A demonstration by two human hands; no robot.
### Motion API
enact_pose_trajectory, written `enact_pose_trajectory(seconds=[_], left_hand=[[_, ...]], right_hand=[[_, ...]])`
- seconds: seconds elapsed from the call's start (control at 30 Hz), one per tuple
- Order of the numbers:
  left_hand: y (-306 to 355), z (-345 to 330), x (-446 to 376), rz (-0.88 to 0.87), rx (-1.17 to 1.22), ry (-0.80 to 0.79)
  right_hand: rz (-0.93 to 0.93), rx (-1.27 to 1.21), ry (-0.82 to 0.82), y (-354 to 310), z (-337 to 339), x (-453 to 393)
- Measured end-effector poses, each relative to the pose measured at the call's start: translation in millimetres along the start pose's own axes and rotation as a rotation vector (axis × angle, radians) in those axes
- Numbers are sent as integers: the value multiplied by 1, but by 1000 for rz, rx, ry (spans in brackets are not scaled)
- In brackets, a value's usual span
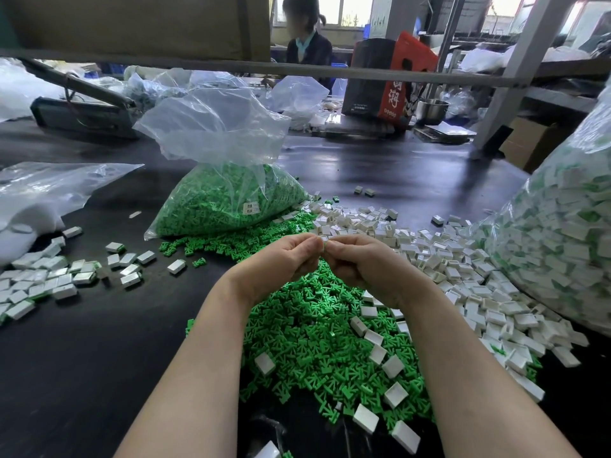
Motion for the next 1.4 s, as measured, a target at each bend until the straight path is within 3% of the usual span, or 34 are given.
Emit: enact_pose_trajectory(seconds=[0.27,0.43,0.67,0.87,1.17,1.4], left_hand=[[11,-1,-1,-119,-235,159],[9,6,0,-82,-133,177],[7,4,3,-50,80,120],[8,4,4,-63,42,126],[14,1,5,-82,30,105],[14,-1,6,-51,14,44]], right_hand=[[-239,-186,151,3,3,-2],[-84,-190,222,-4,10,-1],[70,50,195,-7,4,-6],[131,134,240,-7,2,-8],[140,137,193,-9,3,-8],[15,-6,103,-6,-1,-1]])
Point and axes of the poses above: each hand's wrist, its own x-axis away from the middle knuckle, its own z-axis out of the back of the hand, y = z × x, the point moved 3 cm from there along -x, towards the middle knuckle, and after that the axes turned 12 degrees about z, right-handed, at the moved point
